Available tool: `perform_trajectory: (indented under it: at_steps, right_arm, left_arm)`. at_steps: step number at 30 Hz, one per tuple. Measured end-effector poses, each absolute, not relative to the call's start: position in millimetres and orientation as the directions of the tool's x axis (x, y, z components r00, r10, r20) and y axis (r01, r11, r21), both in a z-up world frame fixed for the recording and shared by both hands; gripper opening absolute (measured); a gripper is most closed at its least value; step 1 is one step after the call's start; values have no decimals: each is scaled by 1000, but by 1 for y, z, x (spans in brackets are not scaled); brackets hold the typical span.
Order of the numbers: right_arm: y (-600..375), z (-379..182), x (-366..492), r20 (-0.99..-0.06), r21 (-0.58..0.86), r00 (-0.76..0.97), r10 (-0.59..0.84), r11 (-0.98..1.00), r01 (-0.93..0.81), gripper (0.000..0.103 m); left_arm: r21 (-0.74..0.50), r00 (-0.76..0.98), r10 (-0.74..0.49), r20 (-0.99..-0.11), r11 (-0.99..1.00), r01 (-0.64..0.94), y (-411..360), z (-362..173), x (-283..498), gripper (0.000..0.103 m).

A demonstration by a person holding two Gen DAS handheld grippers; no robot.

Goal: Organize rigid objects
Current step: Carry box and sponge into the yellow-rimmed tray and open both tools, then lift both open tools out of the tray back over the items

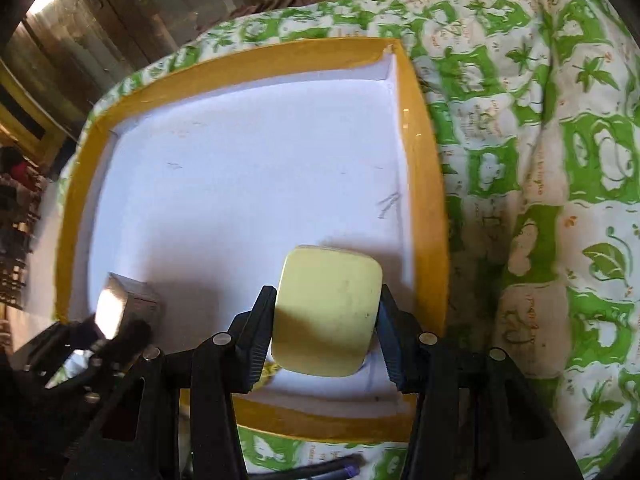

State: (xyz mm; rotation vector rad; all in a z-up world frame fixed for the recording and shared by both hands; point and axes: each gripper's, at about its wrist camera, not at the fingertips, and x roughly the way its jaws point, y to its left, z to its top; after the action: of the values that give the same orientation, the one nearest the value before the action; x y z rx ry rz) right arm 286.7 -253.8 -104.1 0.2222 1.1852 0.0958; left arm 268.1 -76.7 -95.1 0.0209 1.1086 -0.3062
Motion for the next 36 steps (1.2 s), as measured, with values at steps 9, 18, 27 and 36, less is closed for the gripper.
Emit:
perform_trajectory:
  at_steps: [9, 18, 27, 36]
  right_arm:
    - [-249, -92, 270, -866, 256, 442, 232, 967, -5, 53]
    - [-258, -69, 235, -808, 313, 517, 282, 949, -30, 60]
    - [-260, -62, 180, -777, 336, 551, 305, 941, -47, 74]
    - [-257, -68, 140, -761, 375, 557, 334, 926, -43, 88]
  left_arm:
    - [-135, 428, -221, -877, 966, 222, -63, -83, 265, 41]
    - [-87, 555, -173, -814, 980, 178, -45, -40, 201, 77]
    - [-9, 607, -100, -789, 988, 152, -43, -37, 136, 77]
    - [47, 633, -61, -772, 987, 152, -45, -54, 92, 77]
